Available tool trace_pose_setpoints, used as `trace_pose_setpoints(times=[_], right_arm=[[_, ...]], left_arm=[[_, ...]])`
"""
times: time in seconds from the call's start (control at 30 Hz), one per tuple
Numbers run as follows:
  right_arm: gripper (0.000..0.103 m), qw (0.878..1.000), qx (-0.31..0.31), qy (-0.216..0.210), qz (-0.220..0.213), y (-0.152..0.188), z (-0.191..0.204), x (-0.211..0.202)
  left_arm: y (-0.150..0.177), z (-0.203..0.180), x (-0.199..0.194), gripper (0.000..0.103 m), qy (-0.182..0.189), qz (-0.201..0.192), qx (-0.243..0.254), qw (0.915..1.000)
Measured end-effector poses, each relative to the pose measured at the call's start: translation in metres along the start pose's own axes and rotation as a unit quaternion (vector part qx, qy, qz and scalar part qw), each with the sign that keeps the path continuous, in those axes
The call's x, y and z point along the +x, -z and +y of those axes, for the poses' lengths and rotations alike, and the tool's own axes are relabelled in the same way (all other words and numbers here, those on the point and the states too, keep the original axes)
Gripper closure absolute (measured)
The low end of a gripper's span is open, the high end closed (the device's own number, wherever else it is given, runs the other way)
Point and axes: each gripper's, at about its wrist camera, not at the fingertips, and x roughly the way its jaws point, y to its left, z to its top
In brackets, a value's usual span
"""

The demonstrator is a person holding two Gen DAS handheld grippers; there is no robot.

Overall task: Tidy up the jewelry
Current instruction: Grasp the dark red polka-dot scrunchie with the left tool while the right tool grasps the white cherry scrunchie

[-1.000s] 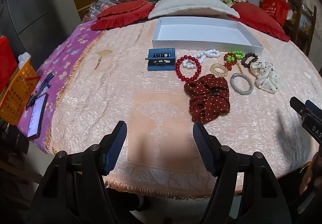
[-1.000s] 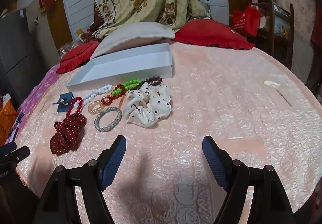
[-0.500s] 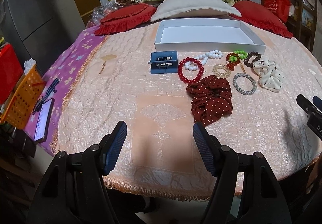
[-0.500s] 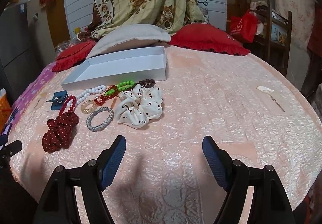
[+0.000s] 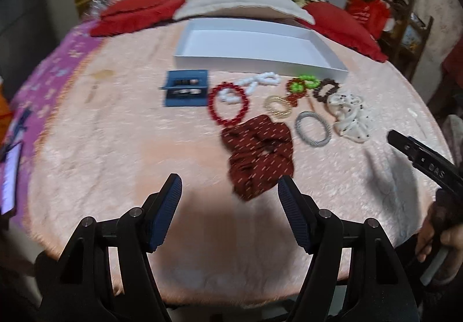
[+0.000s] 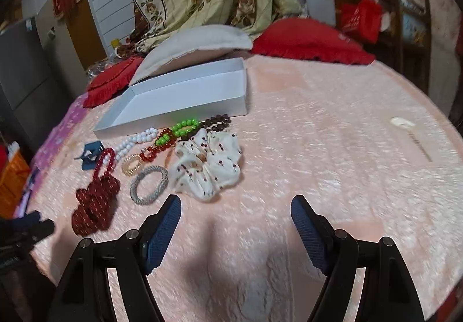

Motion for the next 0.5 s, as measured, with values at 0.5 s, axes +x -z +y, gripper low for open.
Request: trace_pose_setpoints(times=[0.5], right_arm=[[0.05,0.998,-0.009,-0.021,0.062,-0.031,0.009,0.068]], left_arm=[[-0.028,-0.017,0.075,0.062,0.053,0.064,0.022,0.9963]])
